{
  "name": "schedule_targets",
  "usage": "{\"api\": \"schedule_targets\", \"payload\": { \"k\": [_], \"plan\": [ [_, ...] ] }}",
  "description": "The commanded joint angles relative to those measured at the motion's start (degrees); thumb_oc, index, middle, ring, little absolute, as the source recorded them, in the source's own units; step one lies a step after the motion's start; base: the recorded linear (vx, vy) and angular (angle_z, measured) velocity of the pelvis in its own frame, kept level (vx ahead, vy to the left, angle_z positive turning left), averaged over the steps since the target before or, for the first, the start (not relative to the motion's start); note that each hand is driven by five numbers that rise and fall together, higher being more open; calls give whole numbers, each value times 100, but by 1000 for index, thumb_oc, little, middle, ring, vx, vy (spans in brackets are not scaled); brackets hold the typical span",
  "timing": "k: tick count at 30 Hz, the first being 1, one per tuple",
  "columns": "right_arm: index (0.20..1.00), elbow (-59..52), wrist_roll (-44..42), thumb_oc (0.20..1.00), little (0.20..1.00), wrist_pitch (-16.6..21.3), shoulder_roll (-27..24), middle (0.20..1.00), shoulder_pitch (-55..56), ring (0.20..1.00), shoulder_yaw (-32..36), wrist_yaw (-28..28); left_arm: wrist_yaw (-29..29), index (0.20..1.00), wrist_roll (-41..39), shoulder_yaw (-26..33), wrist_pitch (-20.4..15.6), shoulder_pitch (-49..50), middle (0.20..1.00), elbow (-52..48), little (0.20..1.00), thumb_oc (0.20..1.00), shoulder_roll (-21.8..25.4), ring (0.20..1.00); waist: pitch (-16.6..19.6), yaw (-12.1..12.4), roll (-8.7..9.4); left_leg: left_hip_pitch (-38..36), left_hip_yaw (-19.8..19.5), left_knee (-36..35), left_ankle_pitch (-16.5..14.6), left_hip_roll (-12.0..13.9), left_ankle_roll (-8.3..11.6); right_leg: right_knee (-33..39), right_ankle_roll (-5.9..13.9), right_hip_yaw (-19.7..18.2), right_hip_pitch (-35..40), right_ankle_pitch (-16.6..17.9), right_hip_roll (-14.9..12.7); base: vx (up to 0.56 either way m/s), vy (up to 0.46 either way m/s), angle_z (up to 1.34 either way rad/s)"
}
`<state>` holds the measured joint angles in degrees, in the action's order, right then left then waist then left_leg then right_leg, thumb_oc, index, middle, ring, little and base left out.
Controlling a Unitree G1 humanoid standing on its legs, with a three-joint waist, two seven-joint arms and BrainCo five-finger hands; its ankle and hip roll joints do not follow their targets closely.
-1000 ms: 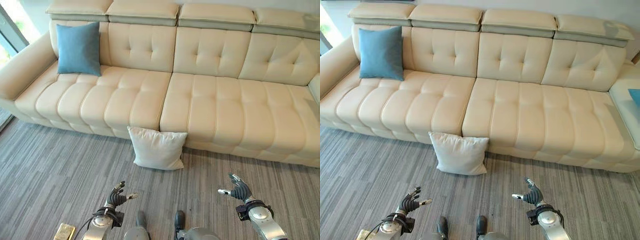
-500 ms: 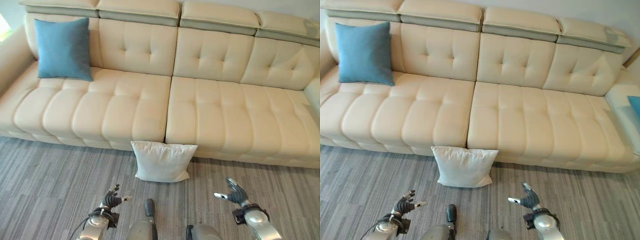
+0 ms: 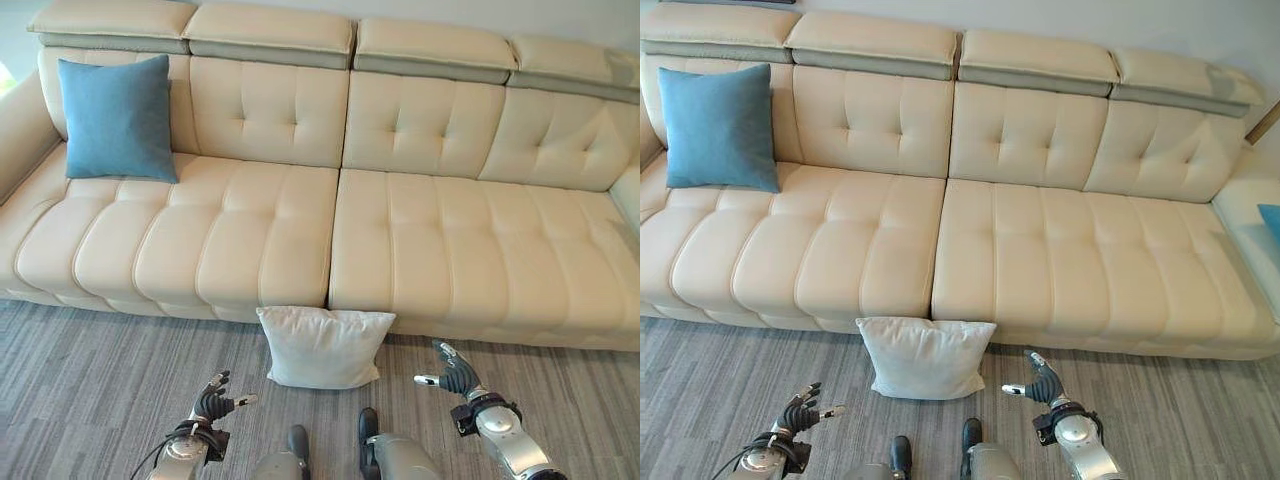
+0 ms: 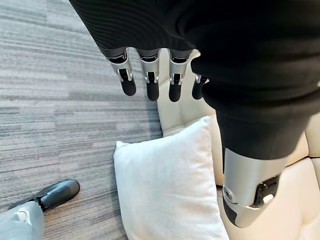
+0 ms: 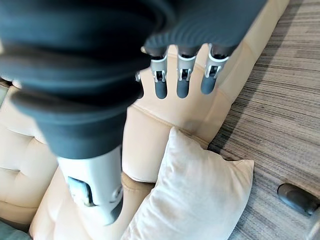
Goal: Pick up all the scattered cushions and arrange them neatly on the sofa.
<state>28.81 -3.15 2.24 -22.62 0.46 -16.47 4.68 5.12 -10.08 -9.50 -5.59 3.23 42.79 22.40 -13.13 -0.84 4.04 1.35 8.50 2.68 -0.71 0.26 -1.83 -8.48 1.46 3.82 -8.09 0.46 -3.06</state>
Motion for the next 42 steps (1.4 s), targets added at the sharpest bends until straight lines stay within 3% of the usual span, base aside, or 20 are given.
{"api": "schedule_targets", "payload": {
  "k": [1, 4, 11, 12, 16, 17, 27, 33, 37, 38, 39, 40, 42],
  "plan": [
    [1000, -287, 195, 1000, 1000, 282, -270, 1000, -447, 1000, -87, 184, 225, 1000, -74, 153, -298, -426, 1000, -161, 1000, 1000, 267, 1000, -70, 34, 22, 428, -279, 765, -620, -46, 206, -583, 310, 125, 67, -709, -166, -229, -76, 8],
    [1000, 215, 48, 1000, 1000, 276, -305, 1000, -1234, 1000, -200, 491, 496, 1000, -475, 67, -451, -1202, 1000, 28, 1000, 1000, 431, 1000, -456, 49, -67, 1323, -281, 1168, -546, 27, 271, -950, 225, 105, -771, -728, -165, -284, -79, 10],
    [1000, 1589, -744, 1000, 1000, 276, -544, 1000, -2954, 1000, -358, 953, 889, 1000, -1509, 2, -748, -2665, 1000, 660, 1000, 1000, 918, 1000, -945, -20, -173, 2980, -153, 2034, -532, 172, 319, -1826, 154, -8, -2479, -837, -160, -157, -29, -2],
    [1000, 1743, -828, 1000, 1000, 258, -590, 1000, -3192, 1000, -410, 1000, 899, 1000, -1672, 37, -747, -2846, 1000, 743, 1000, 1000, 996, 1000, -992, -27, -178, 3172, -175, 2265, -724, 213, 361, -2056, 179, -67, -2682, -1017, -163, -103, 7, -9],
    [1000, 2625, -1244, 1000, 1000, 201, -831, 1000, -4292, 1000, -554, 1150, 923, 1000, -1903, -84, -712, -3631, 1000, 1313, 1000, 1000, 1418, 1000, -1273, -88, -194, 4344, -132, 3087, -873, 352, 325, -2900, 129, -229, -3889, -1139, -140, -134, 14, -14],
    [1000, 2895, -1478, 1000, 1000, 206, -955, 1000, -4775, 1000, -568, 1194, 925, 1000, -1954, -181, -701, -3967, 1000, 1485, 1000, 1000, 1596, 1000, -1365, -111, -214, 4942, -130, 3534, -978, 409, 296, -3300, 94, -270, -4465, -1219, -147, -94, 19, -11],
    [1000, 3513, -2138, 1000, 1000, 253, -1016, 1000, -6187, 1000, -896, 1367, 962, 1000, -2311, -579, -680, -4965, 1000, 1864, 1000, 1000, 1925, 1000, -1507, -66, -326, 6792, -223, 5027, -1403, 406, 175, -4692, -69, -410, -6260, -1615, -146, -12, -2, -3],
    [1000, 3377, -2302, 1000, 1000, 422, -335, 1000, -7312, 1000, -1630, 1528, 1013, 1000, -2154, -1703, -738, -6670, 1000, 1723, 1000, 1000, 1966, 1000, -1462, 31, -492, 7502, -343, 5392, -1414, 258, 139, -5169, -179, -423, -6953, -1742, -209, 2, -22, 3],
    [1000, 3166, -2698, 1000, 1000, 657, 535, 1000, -7677, 1000, -1846, 1505, 1068, 1000, -2087, -2139, -705, -7433, 1000, 1913, 1000, 1000, 1635, 1000, -1383, 105, -584, 7668, -402, 5379, -1336, 162, 134, -5234, -208, -400, -7109, -1749, -227, -1, -34, 12],
    [580, 3032, -2748, 580, 580, 717, 696, 580, -7709, 580, -1875, 1484, 1085, 1000, -2074, -2172, -716, -7494, 1000, 1881, 1000, 1000, 1564, 1000, -1347, 120, -596, 7667, -410, 5353, -1320, 141, 132, -5223, -213, -405, -7122, -1739, -221, 2, -27, 6],
    [200, 2925, -2798, 200, 200, 769, 787, 200, -7711, 200, -1905, 1476, 1102, 586, -2045, -2185, -731, -7512, 586, 1829, 586, 586, 1520, 586, -1328, 129, -605, 7674, -415, 5342, -1309, 130, 129, -5218, -215, -400, -7128, -1731, -223, -1, -17, 5],
    [200, 2747, -2816, 200, 200, 835, 852, 200, -7689, 200, -1917, 1452, 1123, 200, -2010, -2201, -752, -7500, 200, 1710, 200, 200, 1472, 200, -1304, 138, -615, 7674, -422, 5313, -1280, 115, 132, -5189, -221, -384, -7120, -1718, -229, -7, -17, 4],
    [200, 2362, -2891, 200, 200, 986, 899, 200, -7641, 200, -1896, 1431, 1144, 200, -2022, -2213, -906, -7443, 200, 1262, 200, 200, 1430, 200, -1273, 147, -626, 7615, -426, 5227, -1234, 93, 146, -5123, -209, -387, -7077, -1675, -218, -10, -14, 12]
  ]
}}
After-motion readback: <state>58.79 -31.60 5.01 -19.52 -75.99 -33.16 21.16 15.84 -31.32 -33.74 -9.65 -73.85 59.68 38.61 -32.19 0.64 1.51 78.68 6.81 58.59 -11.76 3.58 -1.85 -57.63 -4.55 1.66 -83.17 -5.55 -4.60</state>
